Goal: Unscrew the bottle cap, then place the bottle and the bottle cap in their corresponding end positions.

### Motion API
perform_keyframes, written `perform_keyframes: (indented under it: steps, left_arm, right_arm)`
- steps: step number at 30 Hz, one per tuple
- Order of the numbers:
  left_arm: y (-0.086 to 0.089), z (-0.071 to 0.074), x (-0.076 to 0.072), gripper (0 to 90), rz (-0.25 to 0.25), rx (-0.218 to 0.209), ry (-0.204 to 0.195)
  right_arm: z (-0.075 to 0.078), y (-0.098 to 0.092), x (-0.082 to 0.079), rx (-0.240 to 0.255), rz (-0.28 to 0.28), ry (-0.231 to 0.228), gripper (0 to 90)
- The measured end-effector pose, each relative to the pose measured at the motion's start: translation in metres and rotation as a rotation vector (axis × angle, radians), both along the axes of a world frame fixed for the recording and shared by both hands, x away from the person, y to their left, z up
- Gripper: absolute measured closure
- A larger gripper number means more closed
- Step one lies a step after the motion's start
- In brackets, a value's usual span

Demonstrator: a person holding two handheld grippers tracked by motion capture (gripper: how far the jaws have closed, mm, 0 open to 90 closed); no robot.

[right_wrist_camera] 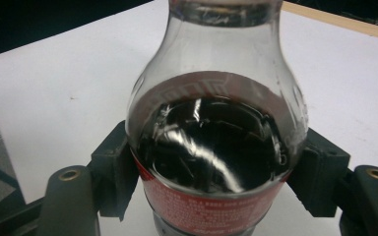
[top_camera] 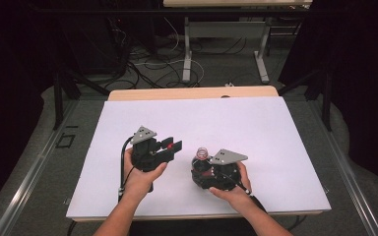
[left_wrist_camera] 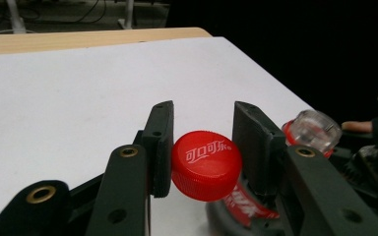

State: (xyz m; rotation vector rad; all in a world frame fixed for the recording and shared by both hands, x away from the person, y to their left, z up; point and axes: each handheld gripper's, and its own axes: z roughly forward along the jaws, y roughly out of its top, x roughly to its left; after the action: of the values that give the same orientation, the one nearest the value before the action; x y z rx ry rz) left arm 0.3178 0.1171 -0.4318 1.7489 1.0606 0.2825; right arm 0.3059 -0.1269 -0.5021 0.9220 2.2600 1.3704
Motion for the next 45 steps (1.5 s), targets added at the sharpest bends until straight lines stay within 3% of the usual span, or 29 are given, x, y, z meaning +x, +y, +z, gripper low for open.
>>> perform_keyframes:
  steps: [9,13,21,25,33,45]
  left_arm:
    - [0.008,-0.009,0.003,61.6,0.019,0.011,0.013]
    - [0.013,-0.013,0.005,61.6,0.023,0.019,0.019]
    - [0.017,-0.018,0.007,61.7,0.027,0.024,0.020]
    - [0.018,-0.019,0.007,61.6,0.029,0.019,0.021]
    - [0.020,-0.020,0.008,61.6,0.032,0.015,0.025]
    - [0.025,-0.021,0.009,61.6,0.046,0.006,0.031]
  right_arm:
    - [0.008,-0.011,0.019,-0.002,-0.050,-0.011,29.6]
    - [0.015,-0.015,0.034,0.001,-0.084,-0.038,29.5]
    - [0.021,-0.018,0.065,0.001,-0.153,-0.036,29.5]
    - [0.020,-0.015,0.085,0.028,-0.206,-0.036,29.5]
    - [0.012,-0.004,0.112,0.016,-0.240,-0.031,29.5]
    - [-0.001,0.012,0.132,0.007,-0.244,-0.042,29.5]
